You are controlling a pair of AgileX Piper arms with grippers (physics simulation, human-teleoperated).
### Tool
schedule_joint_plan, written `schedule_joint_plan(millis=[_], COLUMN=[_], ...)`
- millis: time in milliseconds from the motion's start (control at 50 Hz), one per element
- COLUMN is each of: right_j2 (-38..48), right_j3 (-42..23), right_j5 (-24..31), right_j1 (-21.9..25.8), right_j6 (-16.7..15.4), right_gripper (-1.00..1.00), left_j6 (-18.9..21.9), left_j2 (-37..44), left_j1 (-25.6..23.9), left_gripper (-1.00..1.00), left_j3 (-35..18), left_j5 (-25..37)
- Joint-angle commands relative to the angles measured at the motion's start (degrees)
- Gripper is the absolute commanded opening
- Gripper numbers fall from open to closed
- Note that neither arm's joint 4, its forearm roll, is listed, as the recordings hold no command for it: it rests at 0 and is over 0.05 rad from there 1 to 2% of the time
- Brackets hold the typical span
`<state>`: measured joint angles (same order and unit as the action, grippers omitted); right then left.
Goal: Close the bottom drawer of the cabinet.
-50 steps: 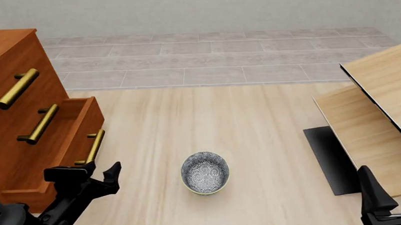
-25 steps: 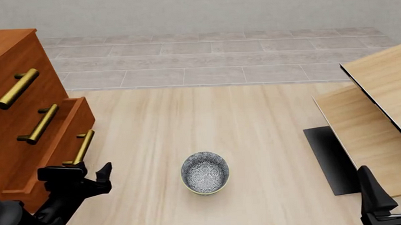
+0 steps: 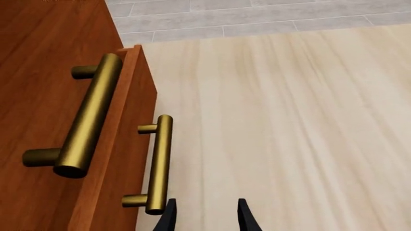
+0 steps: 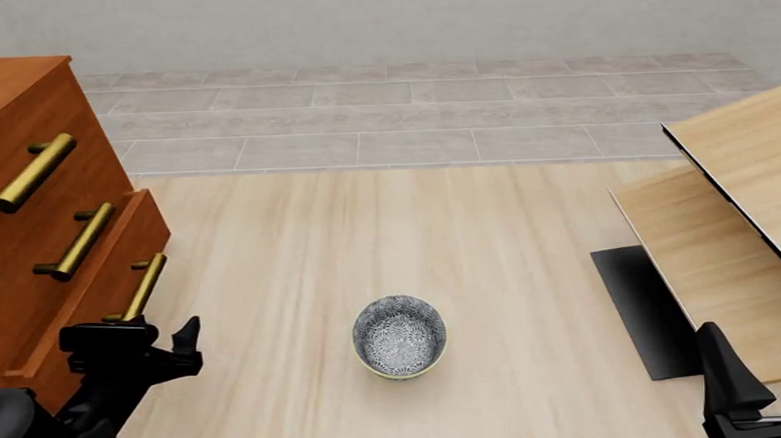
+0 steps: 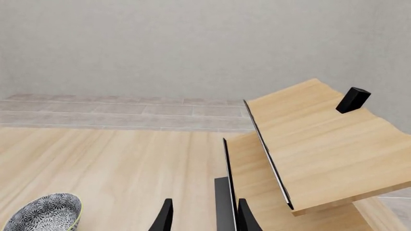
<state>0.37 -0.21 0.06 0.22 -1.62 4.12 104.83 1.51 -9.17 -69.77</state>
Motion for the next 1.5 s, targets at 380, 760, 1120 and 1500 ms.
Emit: schedule_joint_plan(millis=[380, 760, 1120, 1500], right_j2=[-0.1, -0.2, -0.2, -0.1], right_j3=[0.0, 0.0, 0.0, 0.1], right_j5=[0.0, 0.1, 0.1, -0.1], right_j1=[0.1, -0.1, -0.2, -0.3], right_j6=[0.0, 0.1, 0.3, 0.5], right_gripper=[1.0, 1.0, 1.0, 1.0], left_j6=[4.0, 7.1, 12.2, 17.2], left_j2=[-0.9, -1.9, -3.4, -2.7], left_j1=[4.4, 5.5, 6.9, 7.2], left_gripper=[1.0, 1.0, 1.0, 1.0], left_j3=[-0.1, 0.2, 0.5, 0.0], left_j5=[-0.1, -0.1, -0.1, -0.1])
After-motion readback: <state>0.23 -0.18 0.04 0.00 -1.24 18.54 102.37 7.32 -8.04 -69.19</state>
